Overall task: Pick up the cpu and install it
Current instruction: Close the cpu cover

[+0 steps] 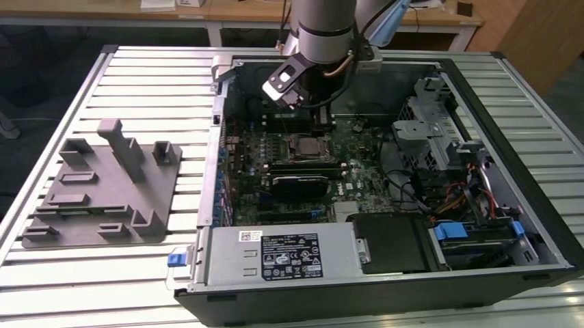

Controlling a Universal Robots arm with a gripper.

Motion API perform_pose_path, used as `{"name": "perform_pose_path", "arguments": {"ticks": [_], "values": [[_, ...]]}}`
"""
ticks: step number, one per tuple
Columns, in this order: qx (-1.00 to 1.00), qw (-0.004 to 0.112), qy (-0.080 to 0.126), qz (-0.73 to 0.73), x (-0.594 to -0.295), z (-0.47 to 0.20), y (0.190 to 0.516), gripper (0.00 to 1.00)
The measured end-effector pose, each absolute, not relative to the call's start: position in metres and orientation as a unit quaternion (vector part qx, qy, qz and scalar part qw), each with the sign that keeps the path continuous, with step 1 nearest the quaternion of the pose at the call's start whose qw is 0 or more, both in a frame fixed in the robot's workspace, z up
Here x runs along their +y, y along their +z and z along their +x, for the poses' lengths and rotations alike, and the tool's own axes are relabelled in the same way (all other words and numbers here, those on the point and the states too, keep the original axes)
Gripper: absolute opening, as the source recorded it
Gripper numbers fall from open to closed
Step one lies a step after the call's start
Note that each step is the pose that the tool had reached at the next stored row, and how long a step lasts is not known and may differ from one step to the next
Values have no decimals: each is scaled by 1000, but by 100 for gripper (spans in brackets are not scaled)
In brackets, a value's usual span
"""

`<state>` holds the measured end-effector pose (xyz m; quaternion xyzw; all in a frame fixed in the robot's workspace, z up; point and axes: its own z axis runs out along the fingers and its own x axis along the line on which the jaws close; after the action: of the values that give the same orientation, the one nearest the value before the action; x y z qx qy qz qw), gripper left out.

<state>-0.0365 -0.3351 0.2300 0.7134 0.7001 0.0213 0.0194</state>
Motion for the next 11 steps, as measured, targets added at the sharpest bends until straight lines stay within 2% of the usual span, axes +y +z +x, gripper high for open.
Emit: {"name": "perform_pose_path", "arguments": {"ticks": [11], "values": [[700, 19, 21, 713, -335, -40, 229, 11]]}}
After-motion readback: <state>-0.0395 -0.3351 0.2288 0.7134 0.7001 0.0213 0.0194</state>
